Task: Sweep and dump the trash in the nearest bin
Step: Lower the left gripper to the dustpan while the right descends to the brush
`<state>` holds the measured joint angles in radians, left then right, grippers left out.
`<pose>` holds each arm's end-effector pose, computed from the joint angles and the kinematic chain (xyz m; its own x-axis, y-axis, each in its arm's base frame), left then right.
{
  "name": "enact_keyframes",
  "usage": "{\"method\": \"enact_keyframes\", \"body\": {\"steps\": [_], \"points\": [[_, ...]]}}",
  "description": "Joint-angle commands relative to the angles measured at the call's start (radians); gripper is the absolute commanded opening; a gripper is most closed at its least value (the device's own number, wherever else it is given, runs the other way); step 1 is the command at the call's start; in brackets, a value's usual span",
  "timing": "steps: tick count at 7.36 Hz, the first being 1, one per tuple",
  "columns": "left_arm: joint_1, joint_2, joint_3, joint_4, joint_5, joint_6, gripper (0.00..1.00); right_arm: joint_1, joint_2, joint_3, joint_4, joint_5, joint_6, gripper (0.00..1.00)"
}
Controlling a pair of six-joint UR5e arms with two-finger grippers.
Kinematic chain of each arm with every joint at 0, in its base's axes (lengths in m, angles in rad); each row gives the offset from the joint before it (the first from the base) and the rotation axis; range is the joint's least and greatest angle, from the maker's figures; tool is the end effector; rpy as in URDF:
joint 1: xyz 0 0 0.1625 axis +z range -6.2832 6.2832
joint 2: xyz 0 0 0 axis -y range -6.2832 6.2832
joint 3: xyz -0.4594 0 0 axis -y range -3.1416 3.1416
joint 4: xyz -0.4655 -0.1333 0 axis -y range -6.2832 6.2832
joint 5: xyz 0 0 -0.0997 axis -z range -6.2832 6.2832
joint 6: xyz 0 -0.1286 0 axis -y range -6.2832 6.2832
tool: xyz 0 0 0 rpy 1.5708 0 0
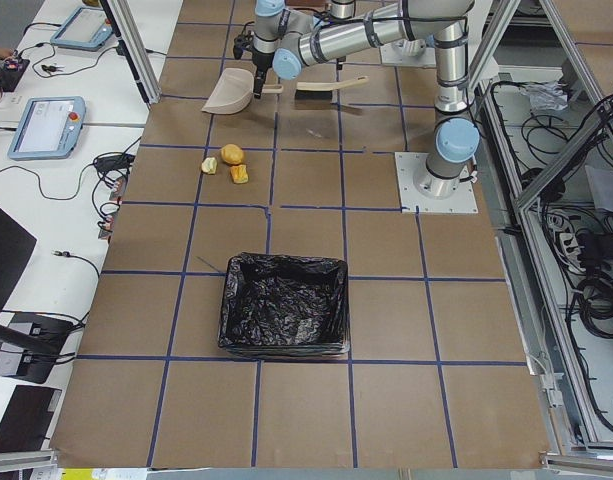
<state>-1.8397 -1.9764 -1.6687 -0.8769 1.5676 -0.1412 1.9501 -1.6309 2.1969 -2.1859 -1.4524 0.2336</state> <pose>-0.3179 -0.6501 0.2526 -0.9910 0.1304 0.0297 0.1226 0.9747 -0.1869 0.3124 -0.3827 0.2488 -0.9809 -0.1482 -0.1261 -0.1468 0.9890 -0.0204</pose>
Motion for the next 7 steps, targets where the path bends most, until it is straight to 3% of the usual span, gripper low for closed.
{"method": "enact_keyframes", "body": {"steps": [1, 5, 7], "points": [[-0.056, -0.036, 0.015, 0.007, -0.001, -0.054, 1.0, 0.039, 0.003, 0.024, -0.015, 0.0, 0.065, 1.0], [-0.082, -0.087, 0.012, 0.039, -0.007, -0.063, 0.98, 0.047, 0.003, 0.138, -0.1, 0.0, 0.072, 1.0], [-0.095, -0.085, -0.003, 0.039, -0.017, -0.077, 0.95, 0.082, -0.001, 0.139, -0.129, 0.001, 0.117, 0.99]]}}
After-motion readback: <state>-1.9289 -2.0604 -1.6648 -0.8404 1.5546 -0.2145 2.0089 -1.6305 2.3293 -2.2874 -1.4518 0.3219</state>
